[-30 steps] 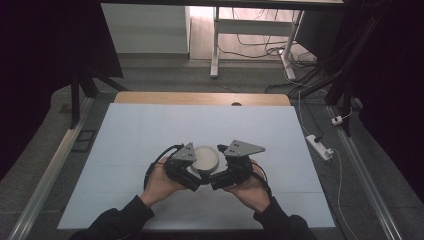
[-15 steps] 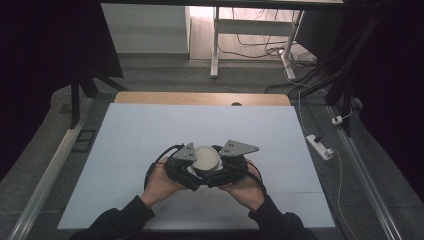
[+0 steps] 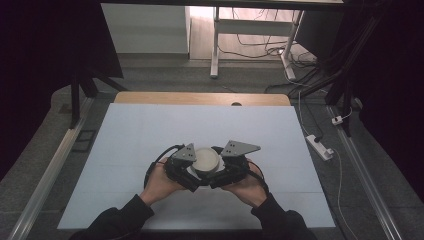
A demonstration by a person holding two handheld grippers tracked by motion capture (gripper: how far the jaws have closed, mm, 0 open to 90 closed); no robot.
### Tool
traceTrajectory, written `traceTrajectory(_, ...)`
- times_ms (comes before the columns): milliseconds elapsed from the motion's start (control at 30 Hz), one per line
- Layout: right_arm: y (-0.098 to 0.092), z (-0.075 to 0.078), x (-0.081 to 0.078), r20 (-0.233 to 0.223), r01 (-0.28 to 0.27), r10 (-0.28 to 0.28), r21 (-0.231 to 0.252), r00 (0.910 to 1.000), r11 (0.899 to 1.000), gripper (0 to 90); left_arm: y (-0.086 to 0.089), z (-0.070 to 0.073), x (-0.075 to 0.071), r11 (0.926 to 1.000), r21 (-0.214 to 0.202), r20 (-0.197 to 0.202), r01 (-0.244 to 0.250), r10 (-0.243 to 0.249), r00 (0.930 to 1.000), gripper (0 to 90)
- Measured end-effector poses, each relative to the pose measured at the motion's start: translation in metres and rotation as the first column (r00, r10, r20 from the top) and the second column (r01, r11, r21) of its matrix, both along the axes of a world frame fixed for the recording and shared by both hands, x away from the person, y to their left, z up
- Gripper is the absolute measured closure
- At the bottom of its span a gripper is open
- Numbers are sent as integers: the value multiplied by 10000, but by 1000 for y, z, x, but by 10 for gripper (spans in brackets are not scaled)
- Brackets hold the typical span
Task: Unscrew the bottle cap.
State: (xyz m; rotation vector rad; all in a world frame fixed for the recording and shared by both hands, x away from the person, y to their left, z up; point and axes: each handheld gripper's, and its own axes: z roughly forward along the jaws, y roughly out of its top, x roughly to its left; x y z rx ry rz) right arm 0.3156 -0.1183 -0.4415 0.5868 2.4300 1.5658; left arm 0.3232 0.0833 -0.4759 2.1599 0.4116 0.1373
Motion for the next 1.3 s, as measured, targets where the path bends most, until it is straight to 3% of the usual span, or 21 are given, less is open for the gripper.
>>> traceTrajectory(100,-2,0,1,0,-180,180,55,9998,9998,73,0,0,0,10000,-54,-40,43,-43,10000,75)
traceTrajectory(233,2,1,-1,-29,104,-104,-20,9999,9999,68,0,0,1,10000,-93,-86,-14,13,10000,75)
traceTrajectory(467,7,-4,3,-375,96,-80,406,9993,9991,44,-4,4,-3,10000,-41,99,74,-74,9999,75)
traceTrajectory(633,7,-4,1,-135,35,-32,222,9999,9997,68,-4,3,-3,9999,59,91,149,-149,9998,75)
traceTrajectory(833,4,-5,3,-213,-333,337,205,9992,9992,72,-4,2,-2,9988,143,29,464,-465,9989,76)
traceTrajectory(967,0,-6,7,-292,-910,919,292,9953,9954,73,-3,1,-1,9964,70,-27,840,-840,9965,76)
traceTrajectory(1133,-5,-6,13,-473,-2070,2087,383,9768,9776,72,-4,0,-2,9885,69,-111,1513,-1512,9884,76)
traceTrajectory(1300,-10,-9,19,-563,-3390,3419,542,9381,9392,71,-6,-2,-3,9784,125,-158,2064,-2062,9784,76)
